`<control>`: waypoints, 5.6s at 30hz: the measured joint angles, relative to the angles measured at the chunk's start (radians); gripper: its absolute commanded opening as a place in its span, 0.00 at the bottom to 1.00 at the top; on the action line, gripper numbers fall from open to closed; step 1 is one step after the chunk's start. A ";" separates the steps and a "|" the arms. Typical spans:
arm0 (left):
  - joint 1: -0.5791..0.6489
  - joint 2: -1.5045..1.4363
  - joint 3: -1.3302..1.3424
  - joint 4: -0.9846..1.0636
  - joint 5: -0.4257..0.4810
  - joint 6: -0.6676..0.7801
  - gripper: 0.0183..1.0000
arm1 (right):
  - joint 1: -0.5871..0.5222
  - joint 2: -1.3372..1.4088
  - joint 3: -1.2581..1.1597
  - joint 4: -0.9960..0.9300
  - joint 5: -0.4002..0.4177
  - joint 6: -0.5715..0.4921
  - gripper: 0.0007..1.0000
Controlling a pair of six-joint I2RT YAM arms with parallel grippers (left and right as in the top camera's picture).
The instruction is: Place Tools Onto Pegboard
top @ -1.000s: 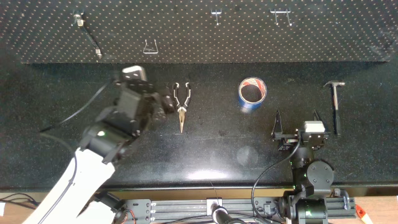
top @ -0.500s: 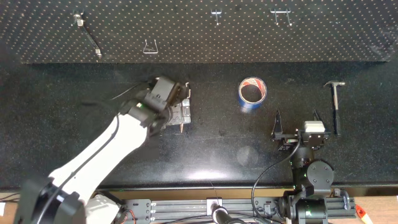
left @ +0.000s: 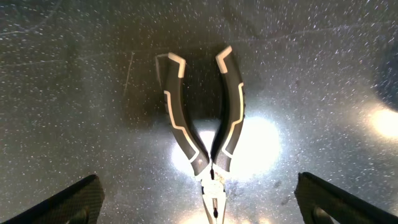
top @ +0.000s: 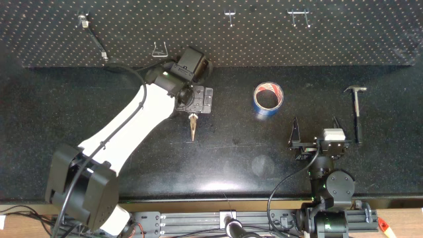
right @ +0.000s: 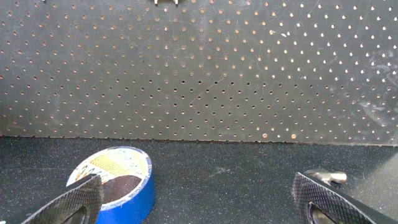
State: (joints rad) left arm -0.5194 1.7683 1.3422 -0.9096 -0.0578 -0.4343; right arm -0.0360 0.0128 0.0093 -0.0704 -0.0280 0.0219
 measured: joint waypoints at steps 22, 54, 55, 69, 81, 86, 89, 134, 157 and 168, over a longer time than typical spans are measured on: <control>-0.026 0.071 0.009 0.073 0.006 -0.201 1.00 | 0.000 0.000 0.000 0.000 0.000 0.000 0.98; -0.023 0.138 0.009 0.087 -0.073 -0.130 1.00 | 0.000 0.000 0.000 0.000 0.000 0.000 0.98; -0.021 0.139 0.009 0.089 -0.073 -0.127 1.00 | 0.000 0.000 0.000 0.000 0.000 0.000 0.98; 0.017 0.147 0.009 0.154 -0.064 -0.118 1.00 | 0.000 0.000 0.000 0.000 0.000 0.000 0.98; 0.017 0.187 0.009 0.167 -0.023 -0.115 1.00 | 0.000 0.000 0.000 0.000 0.000 0.000 0.98; 0.017 0.192 0.009 0.167 -0.010 -0.115 1.00 | 0.000 0.000 0.000 0.000 0.000 0.000 0.98; 0.017 0.195 0.009 0.167 -0.004 -0.116 1.00 | 0.000 0.000 0.000 0.000 0.000 0.000 0.98; 0.017 0.196 0.009 0.152 -0.024 -0.084 0.68 | 0.000 0.000 0.000 0.000 0.000 0.000 0.98; 0.017 0.196 -0.001 0.167 -0.023 -0.175 0.52 | 0.000 0.000 0.000 0.000 0.000 0.000 0.98; 0.017 0.196 -0.001 0.171 -0.023 -0.201 0.47 | 0.000 0.000 0.000 0.000 0.000 0.000 0.98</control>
State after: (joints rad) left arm -0.5026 1.9648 1.3411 -0.7391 -0.0811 -0.6350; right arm -0.0360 0.0128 0.0093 -0.0704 -0.0280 0.0219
